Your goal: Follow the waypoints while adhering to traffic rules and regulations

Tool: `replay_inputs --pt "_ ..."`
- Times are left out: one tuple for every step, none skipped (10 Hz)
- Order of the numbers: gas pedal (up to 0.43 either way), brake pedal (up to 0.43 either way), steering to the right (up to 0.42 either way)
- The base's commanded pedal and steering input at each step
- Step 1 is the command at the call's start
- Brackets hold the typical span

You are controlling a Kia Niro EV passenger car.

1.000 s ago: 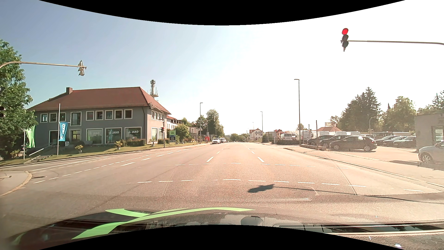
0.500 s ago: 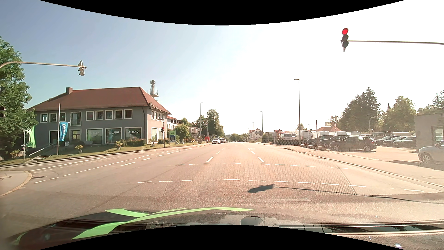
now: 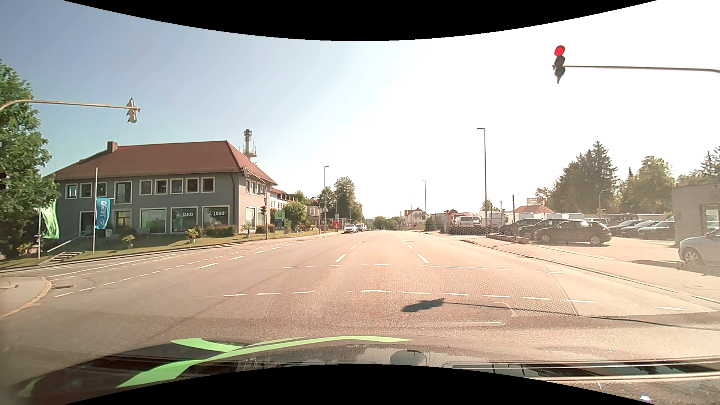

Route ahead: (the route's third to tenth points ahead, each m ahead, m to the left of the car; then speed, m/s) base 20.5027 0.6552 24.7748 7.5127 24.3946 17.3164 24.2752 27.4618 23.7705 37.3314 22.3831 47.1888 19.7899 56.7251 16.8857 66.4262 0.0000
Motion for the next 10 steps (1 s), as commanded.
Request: replay_inputs --pt "0.000 0.280 -0.019" --pt "0.000 0.280 -0.019" --pt "0.000 0.280 -0.019" --pt "0.000 0.280 -0.018" --pt "0.000 0.280 -0.019" --pt "0.000 0.280 -0.018" --pt "0.000 0.280 -0.018" --pt "0.000 0.280 -0.018" --pt "0.000 0.280 -0.019" --pt "0.000 0.280 -0.018"
